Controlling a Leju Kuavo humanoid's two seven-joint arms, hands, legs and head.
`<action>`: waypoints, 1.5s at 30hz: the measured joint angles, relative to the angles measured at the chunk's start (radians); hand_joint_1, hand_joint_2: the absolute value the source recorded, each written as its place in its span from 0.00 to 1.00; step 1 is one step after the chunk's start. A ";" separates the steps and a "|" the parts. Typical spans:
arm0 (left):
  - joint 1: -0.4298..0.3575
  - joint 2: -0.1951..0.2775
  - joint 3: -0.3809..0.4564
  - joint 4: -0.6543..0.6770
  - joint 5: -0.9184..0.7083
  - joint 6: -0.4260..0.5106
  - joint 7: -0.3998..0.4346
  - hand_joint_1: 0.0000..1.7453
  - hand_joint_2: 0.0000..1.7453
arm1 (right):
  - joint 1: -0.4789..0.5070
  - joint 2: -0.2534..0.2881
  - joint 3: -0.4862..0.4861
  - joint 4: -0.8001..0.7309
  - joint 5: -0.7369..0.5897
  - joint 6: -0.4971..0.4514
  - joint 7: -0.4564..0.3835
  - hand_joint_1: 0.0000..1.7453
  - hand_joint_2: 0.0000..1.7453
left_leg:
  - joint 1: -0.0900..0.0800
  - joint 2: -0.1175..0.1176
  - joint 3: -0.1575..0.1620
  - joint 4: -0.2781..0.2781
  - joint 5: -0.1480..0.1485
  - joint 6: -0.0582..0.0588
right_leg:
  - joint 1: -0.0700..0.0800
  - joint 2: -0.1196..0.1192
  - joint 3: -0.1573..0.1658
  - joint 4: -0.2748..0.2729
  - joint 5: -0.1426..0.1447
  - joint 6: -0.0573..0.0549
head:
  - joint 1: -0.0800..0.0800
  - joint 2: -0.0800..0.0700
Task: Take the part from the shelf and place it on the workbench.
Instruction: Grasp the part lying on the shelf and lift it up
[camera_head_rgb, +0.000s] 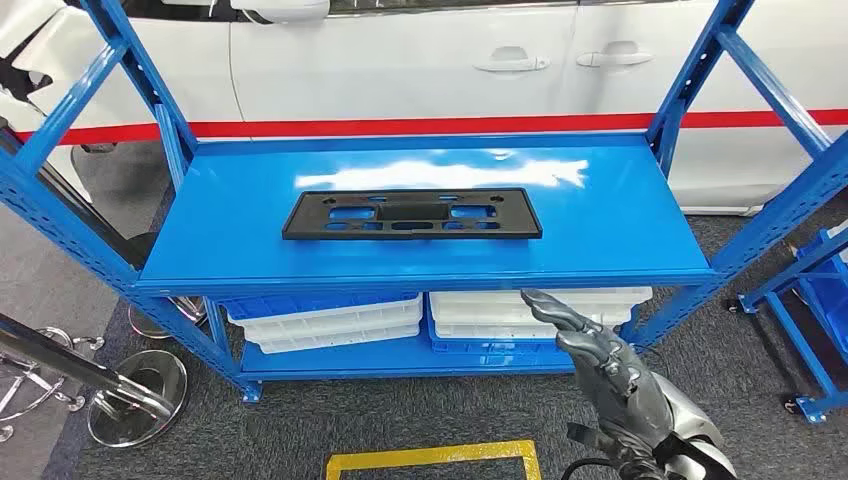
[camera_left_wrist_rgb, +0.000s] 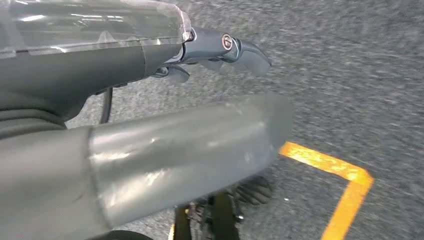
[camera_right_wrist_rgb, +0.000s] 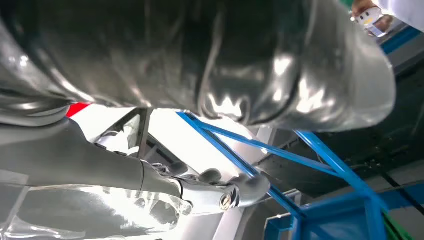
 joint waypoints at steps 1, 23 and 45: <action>-0.001 0.000 0.000 0.000 -0.002 0.000 0.000 0.00 0.00 | -0.001 0.000 0.000 0.000 0.000 0.000 0.000 0.00 0.00 | 0.000 0.000 0.004 -0.001 -0.002 0.002 | -0.001 -0.001 -0.014 0.028 -0.007 0.002 | 0.000 0.000; -0.009 0.008 0.001 0.000 -0.049 -0.011 -0.038 0.00 0.00 | 0.003 0.028 0.005 0.024 -0.031 -0.040 0.076 0.00 1.00 | 0.015 0.002 -0.080 0.298 -0.227 -0.066 | -0.005 -0.011 -0.124 0.019 0.067 -0.039 | 0.000 0.000; -0.032 0.017 0.021 0.000 -0.158 -0.034 -0.032 0.00 0.00 | -0.343 0.202 0.431 0.662 0.592 -0.433 0.485 0.00 1.00 | 0.009 -0.003 0.007 0.032 -0.047 -0.036 | 0.002 -0.008 -0.177 0.044 0.090 -0.018 | 0.000 0.000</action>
